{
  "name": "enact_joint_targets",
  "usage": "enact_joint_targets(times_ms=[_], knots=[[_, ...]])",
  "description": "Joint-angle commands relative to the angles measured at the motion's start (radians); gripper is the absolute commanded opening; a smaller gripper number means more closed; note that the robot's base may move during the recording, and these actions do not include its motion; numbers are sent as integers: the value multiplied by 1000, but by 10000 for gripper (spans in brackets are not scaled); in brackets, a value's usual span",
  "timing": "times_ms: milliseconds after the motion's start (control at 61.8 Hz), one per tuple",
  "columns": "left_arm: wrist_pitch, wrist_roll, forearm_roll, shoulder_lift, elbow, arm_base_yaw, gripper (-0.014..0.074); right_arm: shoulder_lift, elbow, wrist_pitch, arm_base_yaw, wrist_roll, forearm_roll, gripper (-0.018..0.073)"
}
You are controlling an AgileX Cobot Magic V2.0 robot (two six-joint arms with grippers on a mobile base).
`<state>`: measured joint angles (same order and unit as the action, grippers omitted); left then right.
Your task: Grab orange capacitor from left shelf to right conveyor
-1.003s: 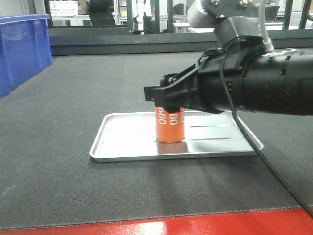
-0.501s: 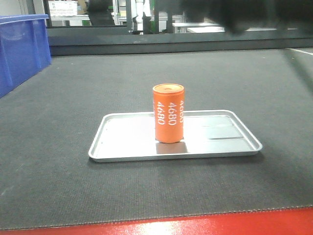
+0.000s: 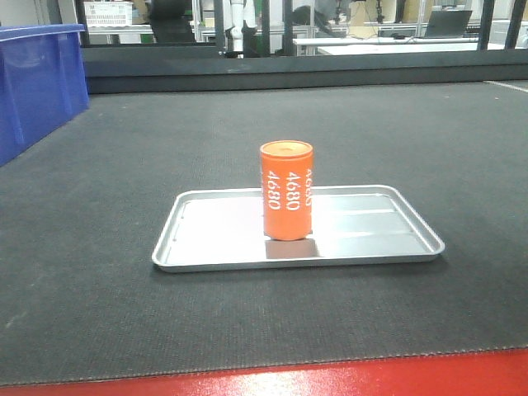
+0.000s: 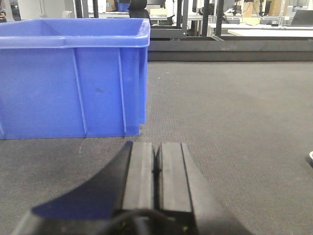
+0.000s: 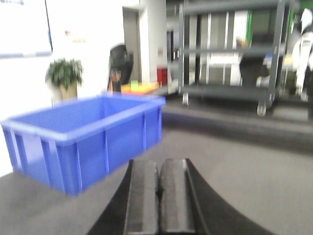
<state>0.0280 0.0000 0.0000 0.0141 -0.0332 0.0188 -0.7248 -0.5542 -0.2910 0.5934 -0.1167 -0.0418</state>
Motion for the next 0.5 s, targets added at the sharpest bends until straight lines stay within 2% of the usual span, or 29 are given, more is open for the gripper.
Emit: enact_joint_targets(times_ms=[0, 243, 324, 485], knots=[[-81, 0, -6, -6, 8, -2, -105, 44, -26, -78, -8, 4, -7, 57], [-81, 0, -6, -6, 8, -2, -105, 61, -26, -117, -37, 31, -8, 57], [-81, 0, -6, -6, 8, -2, -105, 84, -21, -85, -125, 47, -8, 57], [-81, 0, -6, -6, 8, -2, -105, 199, -21, 145, -366, 46, -7, 57]])
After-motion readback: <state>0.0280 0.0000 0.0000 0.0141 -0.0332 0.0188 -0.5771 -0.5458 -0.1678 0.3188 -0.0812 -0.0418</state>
